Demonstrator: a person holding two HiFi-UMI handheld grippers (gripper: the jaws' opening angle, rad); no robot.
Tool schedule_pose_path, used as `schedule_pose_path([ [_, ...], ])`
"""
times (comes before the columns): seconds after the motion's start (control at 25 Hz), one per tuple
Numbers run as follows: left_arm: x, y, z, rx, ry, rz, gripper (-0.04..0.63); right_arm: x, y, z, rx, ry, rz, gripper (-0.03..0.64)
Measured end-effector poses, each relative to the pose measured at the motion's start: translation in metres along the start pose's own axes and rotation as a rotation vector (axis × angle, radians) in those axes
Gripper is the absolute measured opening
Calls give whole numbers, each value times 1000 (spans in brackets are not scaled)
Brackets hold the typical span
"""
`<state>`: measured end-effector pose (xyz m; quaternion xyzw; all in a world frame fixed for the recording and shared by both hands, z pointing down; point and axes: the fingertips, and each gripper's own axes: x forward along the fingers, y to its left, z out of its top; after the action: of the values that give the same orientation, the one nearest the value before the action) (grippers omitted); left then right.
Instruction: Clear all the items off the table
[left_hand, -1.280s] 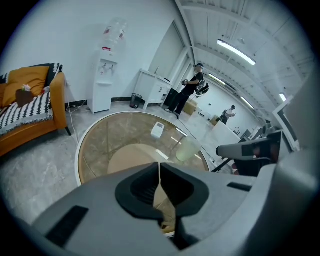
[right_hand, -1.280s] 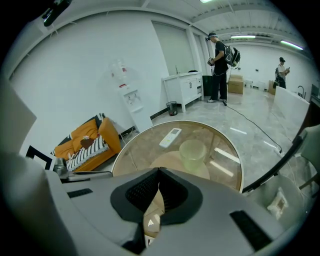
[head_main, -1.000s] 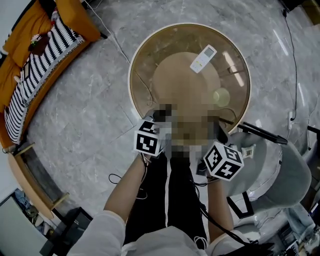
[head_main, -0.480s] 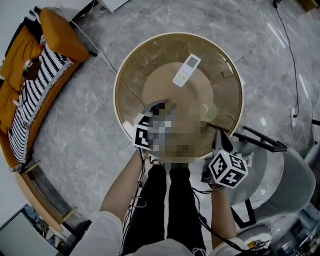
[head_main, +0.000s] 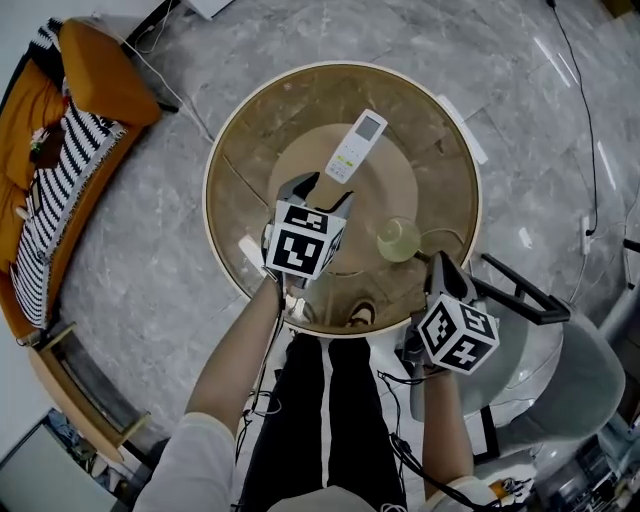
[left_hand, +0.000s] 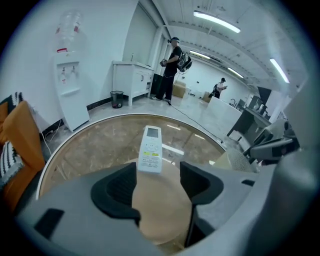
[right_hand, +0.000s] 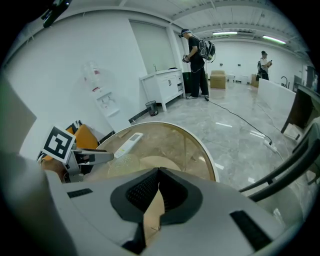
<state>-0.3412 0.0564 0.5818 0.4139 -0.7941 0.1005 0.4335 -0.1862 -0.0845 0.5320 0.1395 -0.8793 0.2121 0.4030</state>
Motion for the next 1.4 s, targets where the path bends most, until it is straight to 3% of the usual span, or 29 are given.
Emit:
schedule_pose_path([
  [0.28, 36, 13, 13, 127, 93, 34, 279, 15, -7, 6, -3, 8, 2, 25],
  [0.44, 50, 12, 15, 126, 133, 9, 287, 20, -11, 5, 5, 16, -1, 23],
  [0.72, 65, 19, 18, 120, 151, 64, 287, 21, -22, -4, 5, 40, -7, 23],
  [1.4, 81, 22, 9, 136, 314, 55, 258, 18, -32, -10, 14, 45, -16, 25],
])
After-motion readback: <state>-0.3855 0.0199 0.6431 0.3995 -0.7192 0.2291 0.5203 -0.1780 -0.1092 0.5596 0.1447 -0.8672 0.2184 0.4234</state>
